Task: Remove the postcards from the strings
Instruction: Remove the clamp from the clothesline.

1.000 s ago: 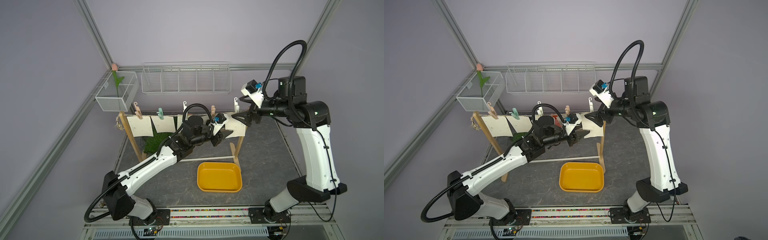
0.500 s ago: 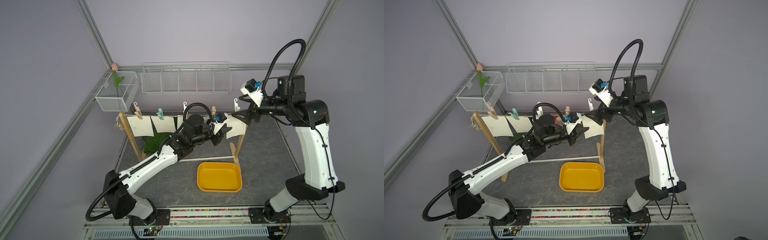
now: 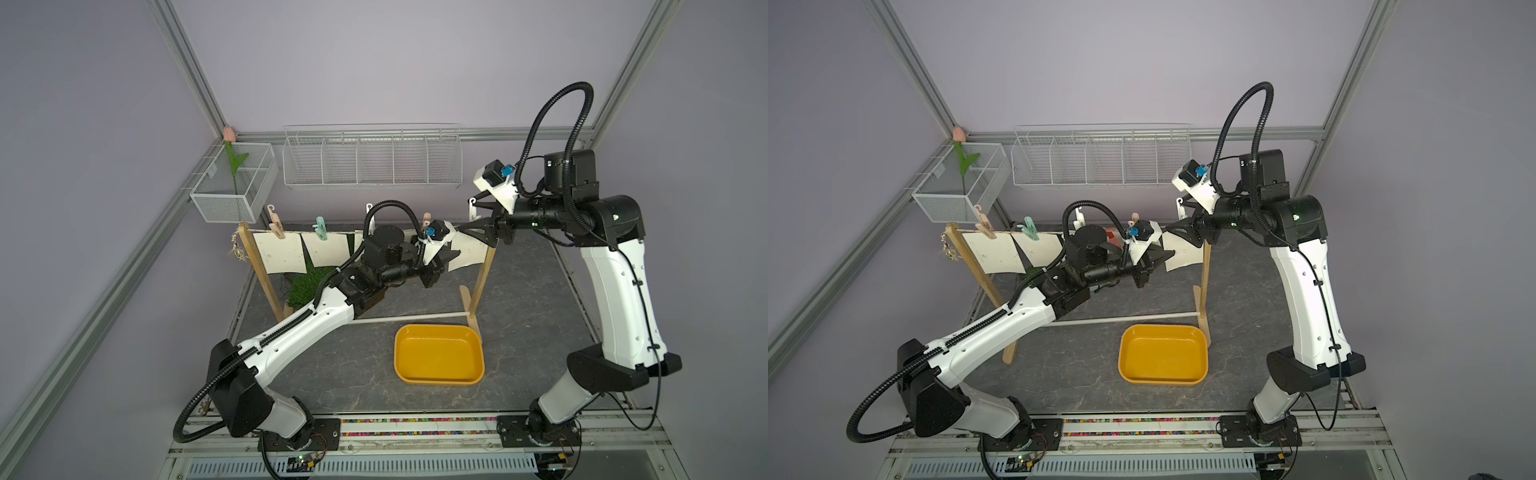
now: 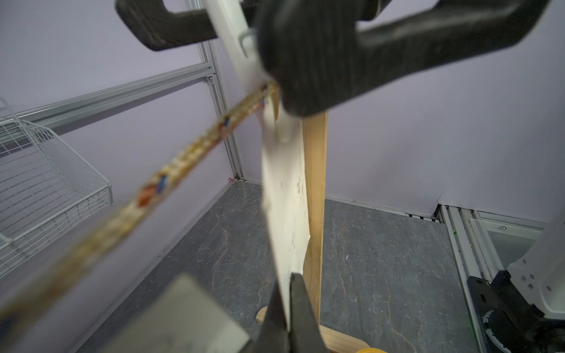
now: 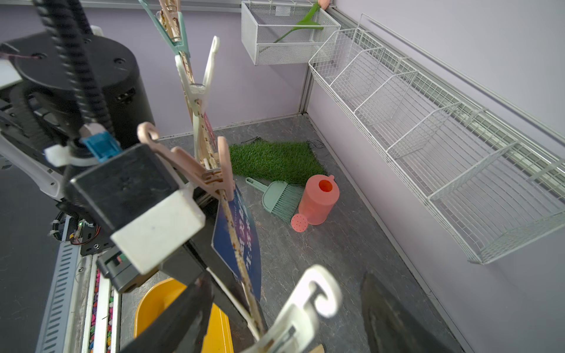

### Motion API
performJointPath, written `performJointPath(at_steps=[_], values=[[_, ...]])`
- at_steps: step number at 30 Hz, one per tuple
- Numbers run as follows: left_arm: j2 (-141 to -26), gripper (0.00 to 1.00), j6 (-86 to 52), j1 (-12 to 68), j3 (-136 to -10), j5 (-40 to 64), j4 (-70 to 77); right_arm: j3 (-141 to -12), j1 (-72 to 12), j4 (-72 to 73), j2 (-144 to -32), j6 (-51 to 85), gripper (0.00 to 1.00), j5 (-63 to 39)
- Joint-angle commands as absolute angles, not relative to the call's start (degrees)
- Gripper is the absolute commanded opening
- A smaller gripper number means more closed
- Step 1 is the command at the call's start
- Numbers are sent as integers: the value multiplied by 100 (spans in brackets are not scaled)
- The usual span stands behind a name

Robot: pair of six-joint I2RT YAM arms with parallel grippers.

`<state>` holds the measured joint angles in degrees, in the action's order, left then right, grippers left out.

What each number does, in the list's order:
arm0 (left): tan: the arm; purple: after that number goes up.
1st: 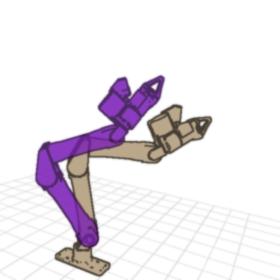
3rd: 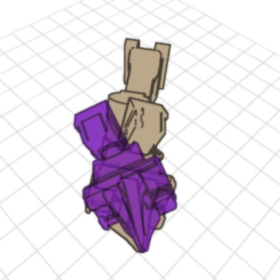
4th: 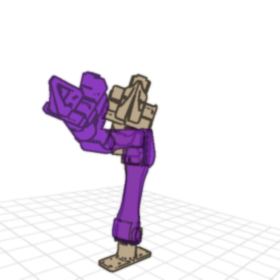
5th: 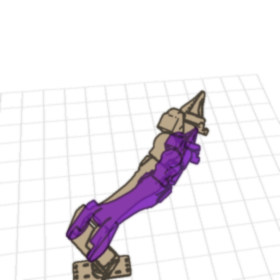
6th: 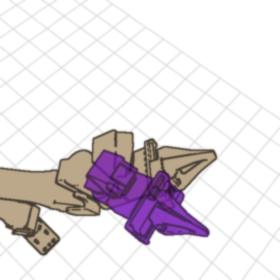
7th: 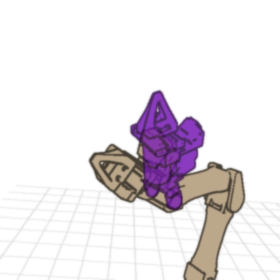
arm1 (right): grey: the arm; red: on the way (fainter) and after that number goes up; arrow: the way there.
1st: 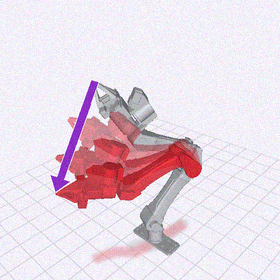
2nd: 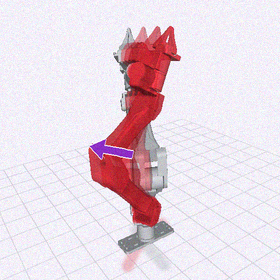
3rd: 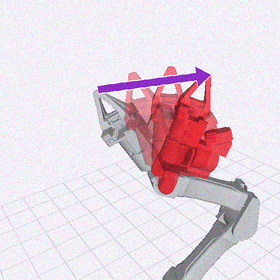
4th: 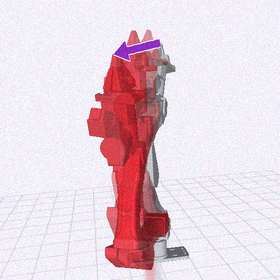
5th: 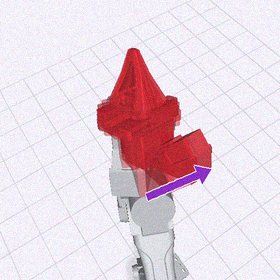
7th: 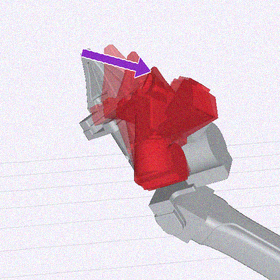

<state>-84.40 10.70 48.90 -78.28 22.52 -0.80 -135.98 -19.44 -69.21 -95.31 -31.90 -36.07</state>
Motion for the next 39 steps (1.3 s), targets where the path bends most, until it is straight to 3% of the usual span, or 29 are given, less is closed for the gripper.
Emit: performJointPath(at_steps=[1, 25, 39], values=[[-8485, 0, 939, 4846, -8114, 2431, -83, -13642, -2038, -6979, -9536, -3364, 73, -3933], [-8512, 0, 615, 4775, -8198, 2518, -140, -13161, -2140, -6626, -9222, -3423, 47, -4126], [-8503, 0, 535, 4779, -8192, 2515, -211, -13122, -2146, -6466, -9183, -3384, 25, -4207]])
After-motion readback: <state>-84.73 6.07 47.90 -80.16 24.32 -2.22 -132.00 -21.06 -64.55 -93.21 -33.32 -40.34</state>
